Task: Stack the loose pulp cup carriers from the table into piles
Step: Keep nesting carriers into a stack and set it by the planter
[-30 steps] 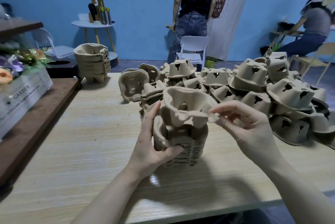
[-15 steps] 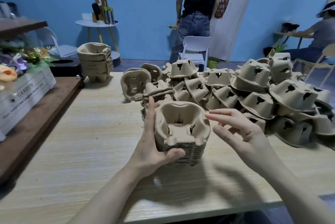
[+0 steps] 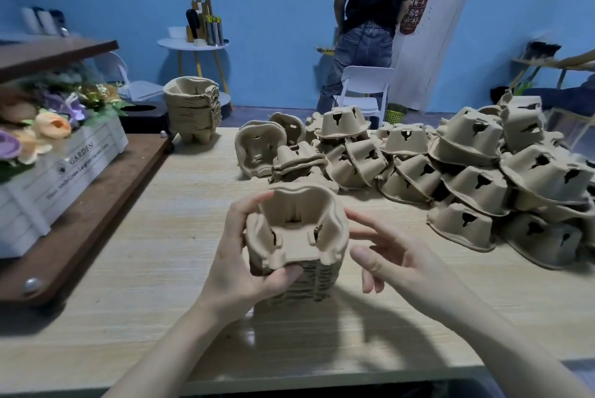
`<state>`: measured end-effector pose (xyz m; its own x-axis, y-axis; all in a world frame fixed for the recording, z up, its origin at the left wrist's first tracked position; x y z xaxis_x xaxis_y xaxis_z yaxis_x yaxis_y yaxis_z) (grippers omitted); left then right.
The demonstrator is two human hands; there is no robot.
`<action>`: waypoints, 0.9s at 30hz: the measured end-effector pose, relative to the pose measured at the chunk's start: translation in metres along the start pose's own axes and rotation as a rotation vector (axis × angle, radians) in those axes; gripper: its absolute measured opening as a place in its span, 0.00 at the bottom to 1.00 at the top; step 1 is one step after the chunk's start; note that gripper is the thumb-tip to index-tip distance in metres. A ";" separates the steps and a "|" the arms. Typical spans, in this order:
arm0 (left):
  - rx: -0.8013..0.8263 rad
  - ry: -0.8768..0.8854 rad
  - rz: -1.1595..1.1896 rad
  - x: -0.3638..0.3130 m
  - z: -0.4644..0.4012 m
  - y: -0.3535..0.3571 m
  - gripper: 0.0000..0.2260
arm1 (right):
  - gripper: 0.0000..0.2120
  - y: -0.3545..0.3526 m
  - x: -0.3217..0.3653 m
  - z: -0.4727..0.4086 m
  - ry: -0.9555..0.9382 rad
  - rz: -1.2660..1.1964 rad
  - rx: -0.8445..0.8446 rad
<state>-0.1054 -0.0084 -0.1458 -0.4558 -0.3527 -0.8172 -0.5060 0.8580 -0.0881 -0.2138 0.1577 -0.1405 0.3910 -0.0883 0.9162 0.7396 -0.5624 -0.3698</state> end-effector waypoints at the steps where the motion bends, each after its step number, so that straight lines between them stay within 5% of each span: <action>1: -0.015 -0.002 0.005 -0.001 0.001 -0.009 0.37 | 0.22 0.001 0.004 -0.003 -0.002 0.015 -0.001; 9: -0.240 -0.066 0.052 0.003 0.004 -0.073 0.37 | 0.20 -0.033 -0.008 -0.062 -0.064 0.452 -0.258; 20: -0.255 -0.077 0.016 0.011 0.007 -0.082 0.38 | 0.32 -0.010 -0.015 -0.133 0.042 0.917 -0.257; 27: -0.245 -0.086 0.048 0.009 0.004 -0.075 0.39 | 0.34 -0.024 -0.011 -0.098 -0.066 0.786 -0.312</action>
<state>-0.0685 -0.0743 -0.1494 -0.4247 -0.2715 -0.8637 -0.6525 0.7531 0.0841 -0.2893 0.0919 -0.1266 0.7665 -0.5058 0.3957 0.0577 -0.5594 -0.8269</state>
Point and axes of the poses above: each hand's wrist, its own z-axis away from the middle knuckle, its own y-axis out of the palm, x = y × z, the point moved 9 cm from there along -z, towards the middle knuckle, and after that the axes turned 6 degrees about z, right-handed, at the moved point
